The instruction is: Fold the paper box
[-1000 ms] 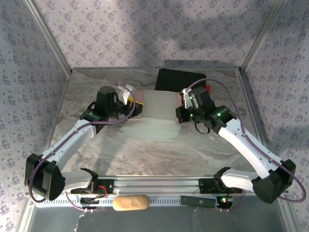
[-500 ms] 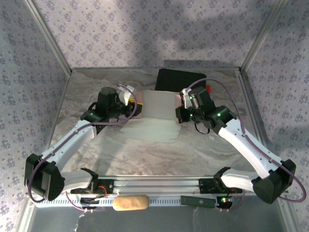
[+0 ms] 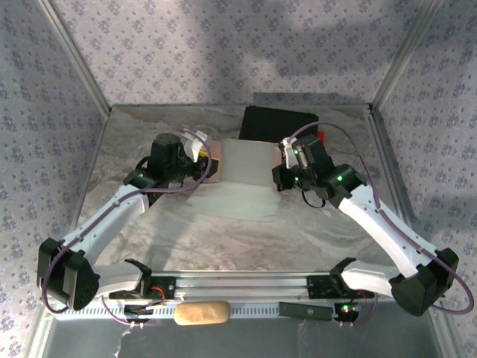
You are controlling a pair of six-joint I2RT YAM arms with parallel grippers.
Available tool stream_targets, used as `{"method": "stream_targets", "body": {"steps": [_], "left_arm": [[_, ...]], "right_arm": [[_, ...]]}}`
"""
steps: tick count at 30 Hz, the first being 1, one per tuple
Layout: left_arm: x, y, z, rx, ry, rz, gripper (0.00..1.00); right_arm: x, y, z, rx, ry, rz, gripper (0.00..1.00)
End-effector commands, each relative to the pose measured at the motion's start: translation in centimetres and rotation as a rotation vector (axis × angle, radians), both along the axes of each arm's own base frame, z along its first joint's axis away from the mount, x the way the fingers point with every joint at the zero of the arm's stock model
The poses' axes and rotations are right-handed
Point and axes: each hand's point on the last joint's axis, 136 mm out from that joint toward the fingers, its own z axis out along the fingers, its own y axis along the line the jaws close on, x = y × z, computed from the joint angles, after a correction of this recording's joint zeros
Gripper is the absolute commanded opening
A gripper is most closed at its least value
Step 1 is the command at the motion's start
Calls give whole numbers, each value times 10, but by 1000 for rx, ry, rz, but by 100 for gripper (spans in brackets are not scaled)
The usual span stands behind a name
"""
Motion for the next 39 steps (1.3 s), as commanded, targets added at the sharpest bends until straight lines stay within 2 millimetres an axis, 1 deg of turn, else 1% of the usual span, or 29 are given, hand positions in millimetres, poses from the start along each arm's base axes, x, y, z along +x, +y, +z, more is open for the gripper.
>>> {"method": "stream_targets", "body": {"steps": [1, 3, 5, 8, 10, 14, 18, 20, 24, 30, 33, 36, 39], "left_arm": [[-9, -29, 23, -36, -47, -92, 30], [-8, -32, 18, 9, -66, -63, 30], [-6, -31, 17, 35, -99, -24, 30], [-4, -32, 19, 23, -125, -1, 30], [-5, -35, 20, 19, -129, -4, 26], [-4, -39, 19, 30, -141, 19, 14], [-2, -38, 18, 72, -178, 85, 5], [0, -34, 20, 91, -206, 142, 0], [2, -23, 20, 144, -264, 264, 0], [-2, -13, 25, 254, -385, 449, 0], [0, 3, 27, 299, -400, 588, 0], [-1, 4, 23, 292, -386, 601, 0], [-3, 5, 25, 312, -390, 630, 0]], "right_arm": [[-11, 25, 15, 65, -46, 125, 0], [-11, 25, 14, 56, -52, 125, 0], [-11, 26, 14, 52, -53, 127, 0], [-11, 27, 13, 48, -54, 132, 0], [-12, 27, 12, 46, -53, 135, 0], [-12, 27, 13, 42, -60, 131, 0], [-11, 26, 15, 40, -70, 124, 0], [-12, 26, 16, 35, -77, 117, 0], [-12, 26, 14, 10, -89, 96, 0], [-15, 25, 8, -11, -88, 73, 0], [-15, 24, 6, -21, -88, 62, 0], [-13, 26, 10, -2, -110, 58, 0], [-14, 24, 11, -2, -115, 53, 0]]}}
